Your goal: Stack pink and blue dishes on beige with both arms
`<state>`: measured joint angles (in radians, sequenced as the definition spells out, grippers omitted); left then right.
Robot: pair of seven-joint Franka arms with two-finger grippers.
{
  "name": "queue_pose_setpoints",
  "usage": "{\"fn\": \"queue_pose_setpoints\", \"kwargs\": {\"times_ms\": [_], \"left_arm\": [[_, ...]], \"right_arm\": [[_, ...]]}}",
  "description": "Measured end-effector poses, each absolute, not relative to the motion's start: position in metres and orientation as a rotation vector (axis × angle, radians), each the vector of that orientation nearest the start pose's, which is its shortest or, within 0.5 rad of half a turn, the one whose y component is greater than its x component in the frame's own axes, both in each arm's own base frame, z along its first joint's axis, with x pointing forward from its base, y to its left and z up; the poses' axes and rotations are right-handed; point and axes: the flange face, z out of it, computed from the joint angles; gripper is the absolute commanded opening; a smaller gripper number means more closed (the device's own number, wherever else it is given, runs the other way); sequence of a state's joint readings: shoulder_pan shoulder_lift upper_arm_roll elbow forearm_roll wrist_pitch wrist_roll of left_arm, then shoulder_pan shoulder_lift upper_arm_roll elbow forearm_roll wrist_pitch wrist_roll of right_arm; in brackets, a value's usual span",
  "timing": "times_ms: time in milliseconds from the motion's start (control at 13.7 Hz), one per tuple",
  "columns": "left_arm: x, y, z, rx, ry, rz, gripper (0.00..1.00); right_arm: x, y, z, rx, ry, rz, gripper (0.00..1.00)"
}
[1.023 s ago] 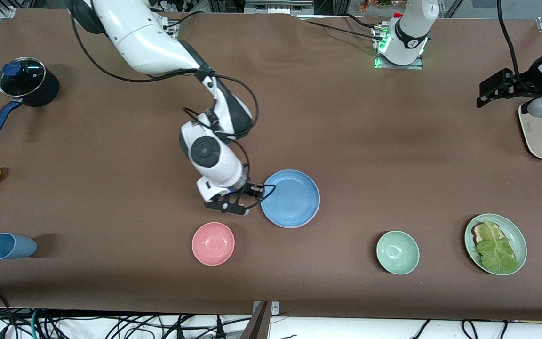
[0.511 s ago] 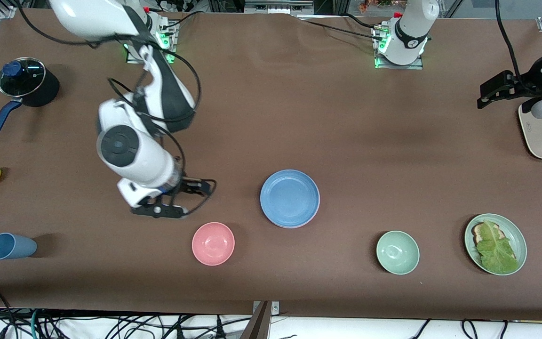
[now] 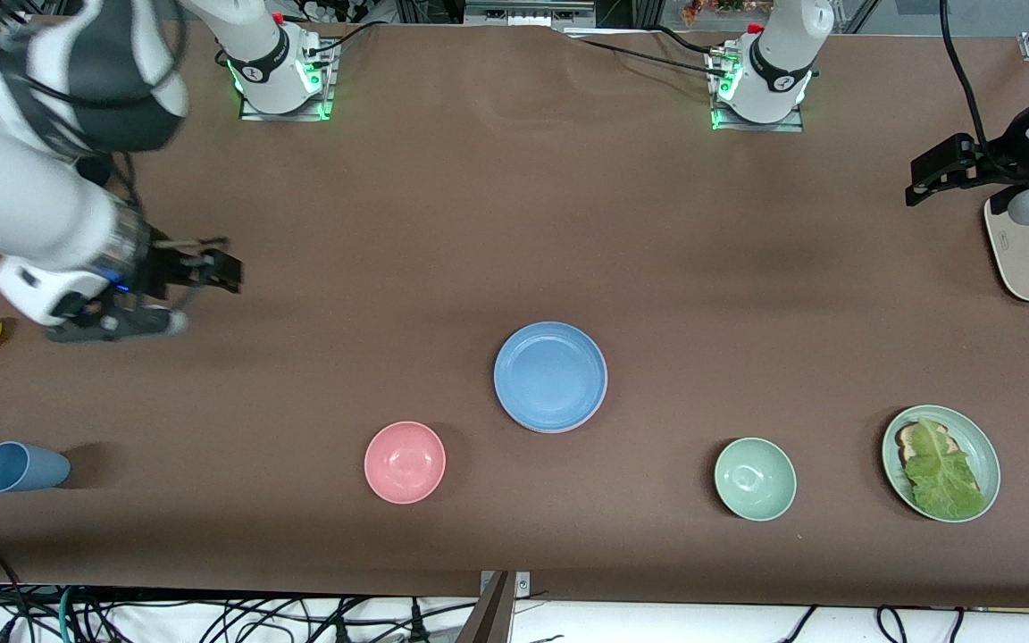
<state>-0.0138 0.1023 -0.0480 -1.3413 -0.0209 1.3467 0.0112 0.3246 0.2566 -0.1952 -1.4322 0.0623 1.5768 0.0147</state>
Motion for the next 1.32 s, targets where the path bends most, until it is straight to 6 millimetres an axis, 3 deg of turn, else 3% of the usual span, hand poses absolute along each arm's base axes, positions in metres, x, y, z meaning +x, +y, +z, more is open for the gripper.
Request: {"fn": "queue_pose_setpoints", "kwargs": {"times_ms": [146,219,584,1315], "left_arm": [[0.561,-0.035,0.656,-3.159,0.118,0.150,1.00],[0.560,-0.034,0.657,-3.159,0.117,0.145,1.00],[0.559,-0.033,0.662,-3.160,0.114,0.131,1.00],[0.559,-0.033,0.662,-3.160,0.114,0.130,1.00]], "right_arm": [[0.601,0.063,0.556,-3.102,-0.181,0.198,1.00],[0.593,0.054,0.563,-3.091,-0.179,0.211,1.00],[0.567,0.047,0.594,-3.104,-0.196,0.219,1.00],[0.567,0.045,0.607,-3.122,-0.211,0.173,1.00]]}}
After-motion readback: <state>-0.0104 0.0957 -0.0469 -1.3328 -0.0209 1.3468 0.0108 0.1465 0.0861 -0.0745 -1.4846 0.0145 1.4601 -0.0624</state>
